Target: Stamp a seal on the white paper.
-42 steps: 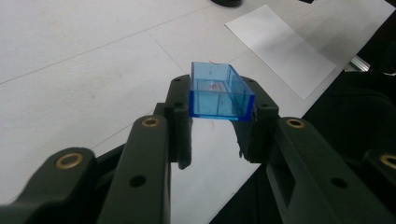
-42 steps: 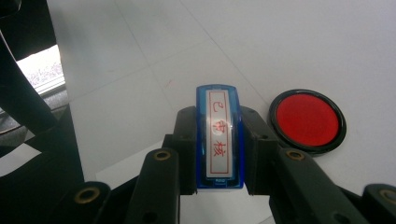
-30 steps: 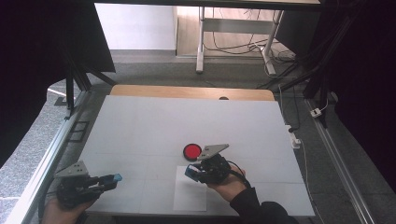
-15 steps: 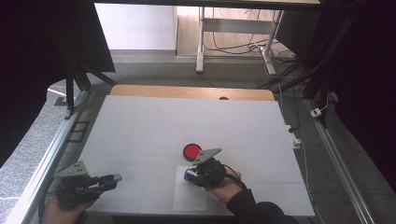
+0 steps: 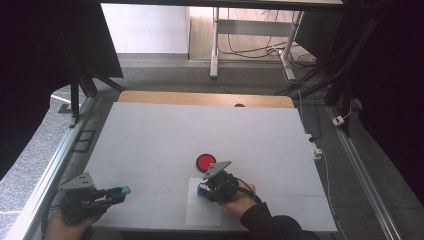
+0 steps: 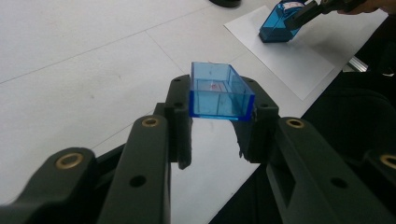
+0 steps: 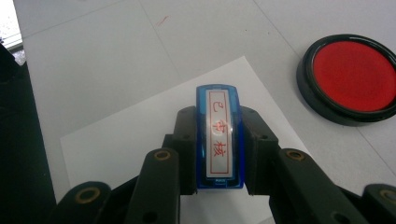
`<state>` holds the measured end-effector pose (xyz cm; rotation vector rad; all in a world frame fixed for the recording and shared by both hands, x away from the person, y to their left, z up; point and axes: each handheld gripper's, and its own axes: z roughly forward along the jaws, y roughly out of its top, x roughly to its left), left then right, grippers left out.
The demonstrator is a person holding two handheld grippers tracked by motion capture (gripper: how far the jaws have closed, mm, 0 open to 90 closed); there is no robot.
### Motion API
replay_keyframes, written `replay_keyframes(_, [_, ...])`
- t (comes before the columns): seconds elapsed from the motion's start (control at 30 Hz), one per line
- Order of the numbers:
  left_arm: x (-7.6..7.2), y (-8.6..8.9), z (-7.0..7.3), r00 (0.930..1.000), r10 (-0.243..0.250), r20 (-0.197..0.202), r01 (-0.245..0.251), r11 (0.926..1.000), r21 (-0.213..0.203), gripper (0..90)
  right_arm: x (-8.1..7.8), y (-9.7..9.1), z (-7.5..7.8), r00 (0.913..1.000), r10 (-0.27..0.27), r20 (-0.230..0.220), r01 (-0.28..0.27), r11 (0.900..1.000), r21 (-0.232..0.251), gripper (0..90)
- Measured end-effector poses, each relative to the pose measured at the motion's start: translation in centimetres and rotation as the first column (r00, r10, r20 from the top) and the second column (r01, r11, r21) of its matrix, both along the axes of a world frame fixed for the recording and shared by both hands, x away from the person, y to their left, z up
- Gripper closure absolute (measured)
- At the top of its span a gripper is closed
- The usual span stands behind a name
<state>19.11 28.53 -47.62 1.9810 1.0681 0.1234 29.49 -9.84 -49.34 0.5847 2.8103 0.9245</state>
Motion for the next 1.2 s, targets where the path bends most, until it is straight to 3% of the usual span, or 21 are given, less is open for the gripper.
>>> replay_keyframes(0.1, [0.0, 0.0, 0.0, 1.0, 0.0, -0.001, 0.0, 1.0, -0.001, 68.2, 0.2, -0.1, -0.1, 0.9996, -0.016, -0.024, 0.016, 0.9998, 0.012, 71.1])
replay_keyframes(0.23, [0.0, 0.0, 0.0, 1.0, 0.0, -0.003, 0.0, 1.0, -0.001, 68.1, 0.0, 0.0, 0.0, 0.9998, -0.017, -0.014, 0.017, 0.9999, 0.001, 71.2])
replay_keyframes(0.4, [0.1, 0.0, 0.0, 1.0, -0.001, -0.004, 0.001, 1.0, 0.0, 68.2, -0.5, 0.4, 0.0, 0.9992, -0.002, 0.04, 0.003, 0.9996, -0.029, 71.2])
replay_keyframes(0.67, [0.1, -0.1, 0.0, 1.0, -0.001, -0.004, 0.001, 1.0, 0.003, 68.2, -1.2, 1.1, 0.1, 0.9959, 0.003, 0.091, 0.005, 0.9962, -0.087, 71.2])
replay_keyframes(0.77, [0.1, -0.1, 0.0, 1.0, -0.001, -0.004, 0.001, 1.0, 0.003, 68.2, -1.1, 1.0, 0.0, 0.9965, 0.003, 0.083, 0.003, 0.997, -0.077, 71.2])
replay_keyframes(1.03, [0.1, -0.1, 0.0, 1.0, 0.0, -0.005, 0.0, 1.0, 0.004, 68.2, -0.1, 0.2, -0.1, 0.9999, -0.017, -0.004, 0.017, 0.9997, -0.015, 71.2])
replay_keyframes(1.2, [0.1, -0.1, 0.0, 1.0, -0.001, -0.006, 0.001, 1.0, 0.002, 68.2, 0.3, -0.1, -0.3, 0.9991, -0.026, -0.033, 0.026, 0.9996, 0.009, 71.2])
